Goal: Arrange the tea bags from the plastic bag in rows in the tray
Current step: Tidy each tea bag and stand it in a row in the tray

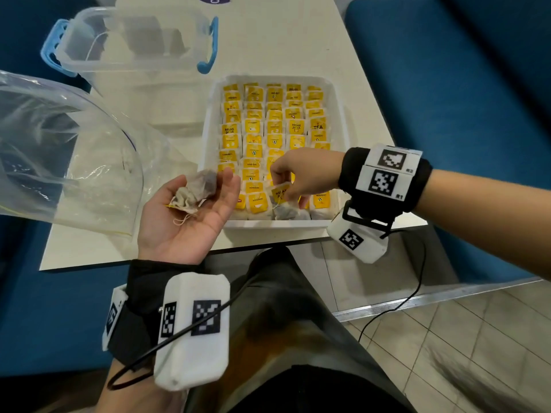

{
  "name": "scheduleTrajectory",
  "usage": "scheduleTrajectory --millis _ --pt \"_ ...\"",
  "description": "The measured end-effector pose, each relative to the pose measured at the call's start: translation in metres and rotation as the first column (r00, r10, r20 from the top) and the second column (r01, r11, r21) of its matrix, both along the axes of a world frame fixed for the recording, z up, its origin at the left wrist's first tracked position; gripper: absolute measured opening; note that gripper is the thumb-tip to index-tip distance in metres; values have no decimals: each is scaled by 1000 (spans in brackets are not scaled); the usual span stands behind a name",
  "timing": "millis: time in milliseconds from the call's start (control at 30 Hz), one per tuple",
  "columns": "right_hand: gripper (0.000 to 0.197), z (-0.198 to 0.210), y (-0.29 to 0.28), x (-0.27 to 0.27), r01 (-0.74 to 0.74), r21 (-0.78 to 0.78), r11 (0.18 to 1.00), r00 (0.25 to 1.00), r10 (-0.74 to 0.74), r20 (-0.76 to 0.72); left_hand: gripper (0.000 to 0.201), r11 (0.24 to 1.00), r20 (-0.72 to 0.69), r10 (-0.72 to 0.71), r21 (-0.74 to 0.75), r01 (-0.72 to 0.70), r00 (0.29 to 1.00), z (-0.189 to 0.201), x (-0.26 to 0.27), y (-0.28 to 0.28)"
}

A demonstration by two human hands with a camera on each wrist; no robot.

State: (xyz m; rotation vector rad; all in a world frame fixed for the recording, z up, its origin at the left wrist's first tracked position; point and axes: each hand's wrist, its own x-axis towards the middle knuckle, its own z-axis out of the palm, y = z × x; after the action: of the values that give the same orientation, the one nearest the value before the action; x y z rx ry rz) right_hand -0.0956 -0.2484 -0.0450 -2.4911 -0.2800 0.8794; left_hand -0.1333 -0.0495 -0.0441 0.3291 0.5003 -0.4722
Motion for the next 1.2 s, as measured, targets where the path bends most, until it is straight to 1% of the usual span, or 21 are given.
scheduleTrajectory --millis 67,200,333,400,533,567,733,767,833,867,967,1000,1067,1133,1200 --pt "27 -1 1 0 34 23 999 999 -33 -36 35 1000 -8 5 7 -5 1000 0 0 -1" --pt "27 -5 2 -2 112 83 990 988 -102 -114 32 1000 -11 10 9 -10 1000 0 0 -1" --pt "26 -5 5 -5 152 76 985 979 -140 -146 33 1000 -2 -4 7 4 1000 0 -1 -2" --pt "22 -5 7 -6 151 43 988 982 -145 -120 31 1000 -7 -2 7 2 1000 0 -1 -2" --pt "22 -5 11 -8 67 -90 994 997 -65 31 29 1000 -14 8 2 -8 1000 2 -2 -3" --pt "23 -6 11 -7 60 -99 993 998 -57 38 28 1000 -14 11 1 -11 1000 2 -2 -4" --pt "27 -12 12 -7 68 -89 994 997 -70 -14 25 1000 -6 13 2 -13 1000 0 -1 -3" --pt "29 -12 13 -8 63 -95 993 998 -65 -11 26 1000 -7 10 2 -10 1000 0 -1 -3" --pt "28 -12 13 -8 56 -109 992 998 -55 9 27 1000 -8 4 4 -4 1000 -1 0 -4" --pt "28 -12 13 -9 59 -110 992 998 -56 25 27 1000 -8 2 4 -2 1000 -1 0 -4" --pt "36 -4 10 -8 68 -104 992 994 -58 97 25 1000 10 -4 -15 4 1000 0 0 -4" --pt "39 0 9 -8 66 -114 991 988 -50 145 25 1000 14 -5 -19 6 1000 -1 1 -4" --pt "39 10 7 -9 71 -123 990 954 -31 298 27 1000 15 -6 -28 6 1000 -1 1 -6" --pt "33 22 8 -13 86 -27 996 889 -64 452 23 1000 26 -18 -21 18 1000 2 0 -11" --pt "27 34 11 -19 65 133 989 827 -128 548 21 999 35 -34 -16 35 999 6 -2 -17"
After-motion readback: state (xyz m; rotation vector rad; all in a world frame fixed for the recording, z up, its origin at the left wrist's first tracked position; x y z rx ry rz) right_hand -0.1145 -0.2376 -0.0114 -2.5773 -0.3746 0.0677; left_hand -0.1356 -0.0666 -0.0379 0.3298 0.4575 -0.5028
